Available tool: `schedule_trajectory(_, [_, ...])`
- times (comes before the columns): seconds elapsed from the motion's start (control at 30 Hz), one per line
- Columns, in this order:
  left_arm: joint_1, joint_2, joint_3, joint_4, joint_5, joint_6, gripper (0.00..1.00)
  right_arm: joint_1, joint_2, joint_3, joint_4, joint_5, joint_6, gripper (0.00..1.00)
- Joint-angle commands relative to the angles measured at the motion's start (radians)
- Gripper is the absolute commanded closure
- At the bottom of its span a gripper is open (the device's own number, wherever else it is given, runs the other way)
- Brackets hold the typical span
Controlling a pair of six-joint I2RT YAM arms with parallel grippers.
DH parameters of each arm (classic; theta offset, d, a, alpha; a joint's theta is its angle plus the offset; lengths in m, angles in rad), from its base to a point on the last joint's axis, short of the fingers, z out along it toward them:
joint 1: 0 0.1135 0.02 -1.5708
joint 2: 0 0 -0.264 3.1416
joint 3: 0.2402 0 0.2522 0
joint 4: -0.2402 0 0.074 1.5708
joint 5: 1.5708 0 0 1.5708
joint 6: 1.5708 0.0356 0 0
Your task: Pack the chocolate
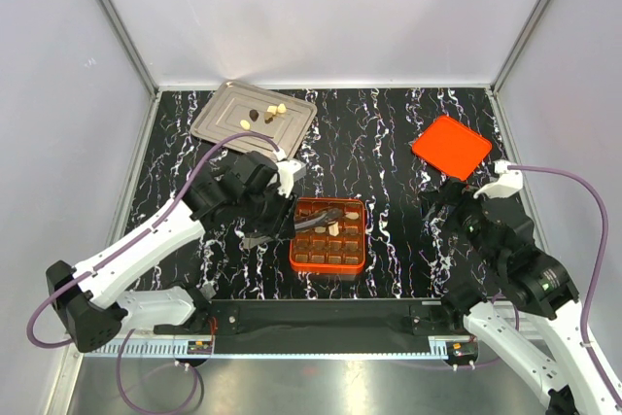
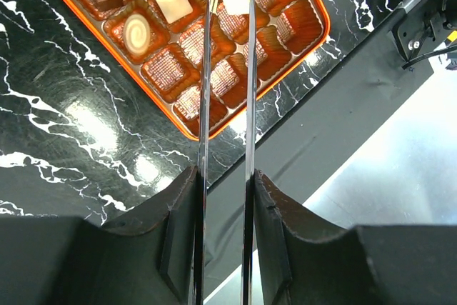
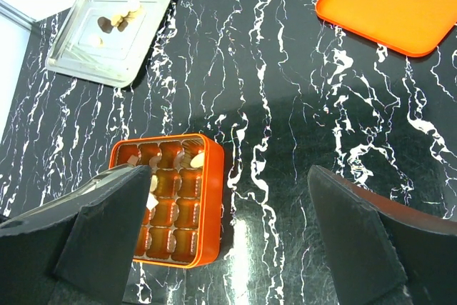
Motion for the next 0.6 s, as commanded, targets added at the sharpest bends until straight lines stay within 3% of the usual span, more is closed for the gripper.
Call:
schedule_trajectory(0.0, [-0.007, 0.004, 0.002, 0.06, 0.038, -0.004, 0.63, 0.004, -0.014, 0.04, 0.006, 0.029, 0.006, 0.0])
schedule_trajectory(0.57, [-0.007, 0.079, 0.03, 0.103, -0.007, -0.003, 0.63, 0.004, -0.03, 0.034, 0.003, 0.048, -0.015, 0.0])
